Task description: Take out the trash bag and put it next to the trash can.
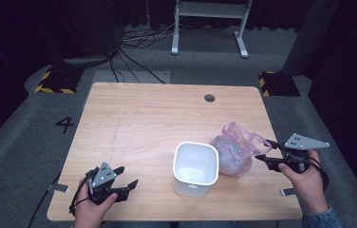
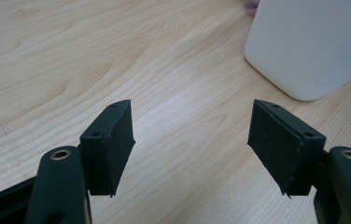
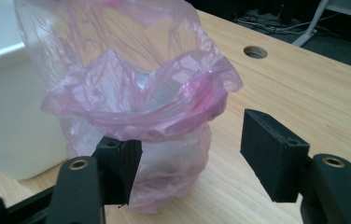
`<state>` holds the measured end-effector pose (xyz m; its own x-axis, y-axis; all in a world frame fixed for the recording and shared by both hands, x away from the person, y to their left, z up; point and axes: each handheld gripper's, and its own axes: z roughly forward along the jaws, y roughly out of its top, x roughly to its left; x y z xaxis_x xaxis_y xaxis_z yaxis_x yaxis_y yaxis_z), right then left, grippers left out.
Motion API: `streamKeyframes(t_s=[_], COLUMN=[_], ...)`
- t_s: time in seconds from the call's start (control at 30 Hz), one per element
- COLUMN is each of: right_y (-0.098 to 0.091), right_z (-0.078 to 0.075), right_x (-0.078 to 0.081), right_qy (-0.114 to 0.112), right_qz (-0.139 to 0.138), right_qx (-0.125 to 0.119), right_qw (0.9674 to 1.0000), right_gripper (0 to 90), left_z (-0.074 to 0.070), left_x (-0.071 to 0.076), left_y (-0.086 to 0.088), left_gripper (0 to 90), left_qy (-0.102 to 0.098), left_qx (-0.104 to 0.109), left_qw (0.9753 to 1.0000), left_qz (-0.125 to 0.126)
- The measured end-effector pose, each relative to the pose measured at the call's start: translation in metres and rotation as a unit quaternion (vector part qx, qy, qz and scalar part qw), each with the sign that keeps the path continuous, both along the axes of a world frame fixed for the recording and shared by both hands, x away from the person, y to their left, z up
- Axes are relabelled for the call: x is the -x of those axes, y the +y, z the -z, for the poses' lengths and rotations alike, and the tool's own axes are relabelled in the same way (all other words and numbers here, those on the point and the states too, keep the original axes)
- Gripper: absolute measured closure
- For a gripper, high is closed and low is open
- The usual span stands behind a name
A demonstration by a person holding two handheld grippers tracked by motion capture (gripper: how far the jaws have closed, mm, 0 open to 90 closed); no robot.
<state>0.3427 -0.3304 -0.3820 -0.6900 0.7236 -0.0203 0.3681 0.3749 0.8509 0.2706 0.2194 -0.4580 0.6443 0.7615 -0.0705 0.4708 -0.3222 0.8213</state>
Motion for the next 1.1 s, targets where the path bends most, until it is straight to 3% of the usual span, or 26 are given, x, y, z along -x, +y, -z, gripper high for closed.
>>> streamKeyframes(t_s=[0.57,0.9,1.1], right_y=[-0.033,-0.045,-0.049], right_z=[0.036,0.059,0.072], right_x=[0.018,0.023,0.025], right_qy=[0.044,0.069,0.082], right_qz=[0.04,0.062,0.073], right_qx=[0.005,0.008,0.014], right_qw=[0.9982,0.9957,0.9939], right_gripper=[31.7,28.5,26.8], left_z=[0.008,0.014,0.02], left_x=[-0.001,-0.001,-0.004], left_y=[0.014,0.027,0.034], left_gripper=[29.9,29.2,28.3], left_qy=[0.009,0.02,0.024], left_qx=[-0.015,-0.022,-0.031], left_qw=[0.9995,0.9985,0.9982], left_qz=[-0.027,-0.047,-0.045])
